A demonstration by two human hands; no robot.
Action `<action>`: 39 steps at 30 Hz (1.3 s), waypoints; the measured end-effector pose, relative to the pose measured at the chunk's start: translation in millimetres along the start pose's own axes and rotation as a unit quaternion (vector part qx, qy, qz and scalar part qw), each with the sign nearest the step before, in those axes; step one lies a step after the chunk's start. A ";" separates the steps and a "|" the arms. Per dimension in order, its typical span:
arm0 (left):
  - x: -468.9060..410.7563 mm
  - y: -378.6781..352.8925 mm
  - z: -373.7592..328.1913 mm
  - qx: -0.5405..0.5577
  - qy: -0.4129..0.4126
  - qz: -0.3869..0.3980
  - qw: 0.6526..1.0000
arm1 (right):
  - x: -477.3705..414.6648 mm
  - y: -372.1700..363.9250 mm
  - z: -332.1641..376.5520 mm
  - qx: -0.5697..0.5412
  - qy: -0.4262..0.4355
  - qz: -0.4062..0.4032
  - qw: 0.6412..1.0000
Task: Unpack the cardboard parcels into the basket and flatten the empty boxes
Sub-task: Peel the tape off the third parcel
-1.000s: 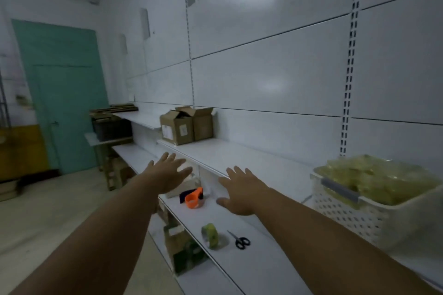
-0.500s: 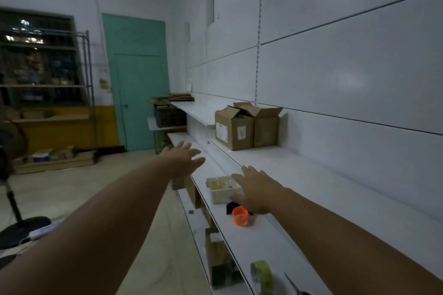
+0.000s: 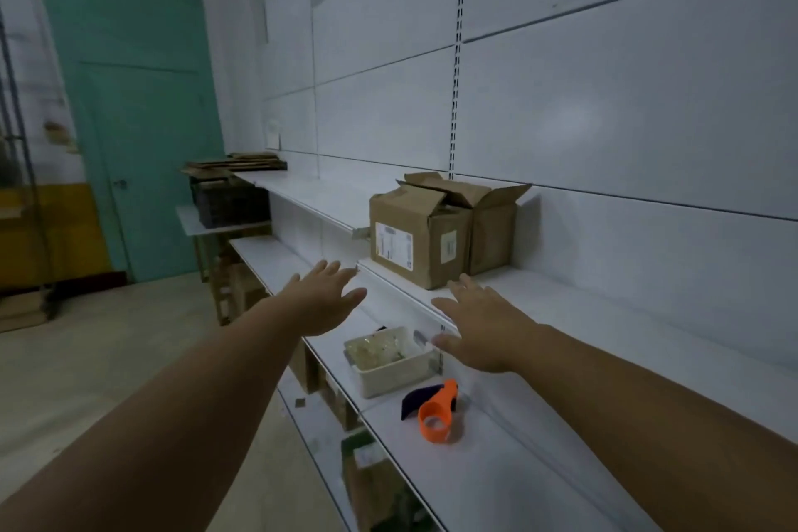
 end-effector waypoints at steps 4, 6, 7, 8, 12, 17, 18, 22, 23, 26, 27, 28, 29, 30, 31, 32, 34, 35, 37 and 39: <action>-42.6 -15.2 19.3 -0.010 -0.011 0.020 1.000 | -38.8 -12.5 -17.2 0.019 -0.021 -0.025 0.999; -63.1 -13.9 27.8 -0.003 -0.009 0.015 1.000 | -60.3 -10.1 -29.9 0.025 -0.031 -0.052 0.998; -72.9 -12.5 31.3 -0.002 -0.008 0.014 1.000 | -71.5 -5.8 -37.6 0.018 -0.041 -0.073 0.996; -83.1 -10.1 33.8 -0.008 -0.011 0.012 1.000 | -83.1 0.5 -46.2 0.008 -0.054 -0.101 0.993; -119.5 10.5 40.4 0.000 -0.031 -0.004 1.000 | -119.6 28.2 -74.3 -0.012 -0.099 -0.237 0.966; -165.1 14.0 47.7 0.035 -0.034 -0.016 0.999 | -147.2 27.8 -87.1 -0.065 -0.112 -0.303 0.944; -175.9 8.6 48.3 0.029 -0.038 -0.010 0.999 | -149.0 26.8 -89.9 -0.104 -0.116 -0.321 0.934; -223.2 -4.3 51.9 0.093 -0.052 -0.007 0.994 | -147.7 31.4 -102.9 -0.185 -0.156 -0.398 0.885; -234.5 -6.2 52.9 0.119 -0.052 -0.009 0.991 | -148.3 33.3 -103.3 -0.174 -0.165 -0.401 0.884; -260.7 -8.4 48.7 0.199 -0.096 -0.034 0.975 | -155.9 43.1 -92.6 -0.117 -0.143 -0.388 0.903; -264.7 -6.9 46.0 0.233 -0.118 -0.059 0.964 | -155.3 46.1 -89.2 -0.115 -0.129 -0.376 0.910; -267.2 -4.2 45.2 0.275 -0.134 -0.086 0.948 | -151.8 49.1 -86.8 -0.119 -0.118 -0.368 0.915; -269.9 -0.8 47.1 0.320 -0.145 -0.110 0.930 | -146.9 50.8 -85.9 -0.123 -0.115 -0.363 0.916; -270.2 4.0 51.2 0.356 -0.151 -0.139 0.912 | -140.3 52.3 -86.1 -0.124 -0.117 -0.364 0.915; -269.9 9.3 54.9 0.375 -0.164 -0.168 0.897 | -132.0 53.5 -86.4 -0.123 -0.123 -0.370 0.913; -269.2 14.7 56.7 0.383 -0.185 -0.200 0.883 | -122.4 54.5 -85.9 -0.117 -0.132 -0.379 0.908; -264.2 25.2 54.1 0.391 -0.232 -0.246 0.856 | -104.3 56.9 -81.6 -0.104 -0.138 -0.403 0.899; -261.5 29.3 49.5 0.400 -0.255 -0.249 0.844 | -97.1 58.8 -77.6 -0.102 -0.130 -0.418 0.893; -256.3 37.6 35.9 0.424 -0.300 -0.238 0.821 | -84.0 63.2 -73.7 -0.116 -0.121 -0.448 0.878; -251.7 48.3 23.6 0.460 -0.327 -0.230 0.793 | -69.0 70.1 -82.9 -0.164 -0.155 -0.486 0.844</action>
Point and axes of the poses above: each hand's wrist, its own x-axis away from the middle knuckle, its own y-axis out of the back of the hand, z = x × y, the point moved 8 cm from there along -x, towards the middle knuckle, and after that the axes turned 3 degrees about y, right-handed, at the moved point
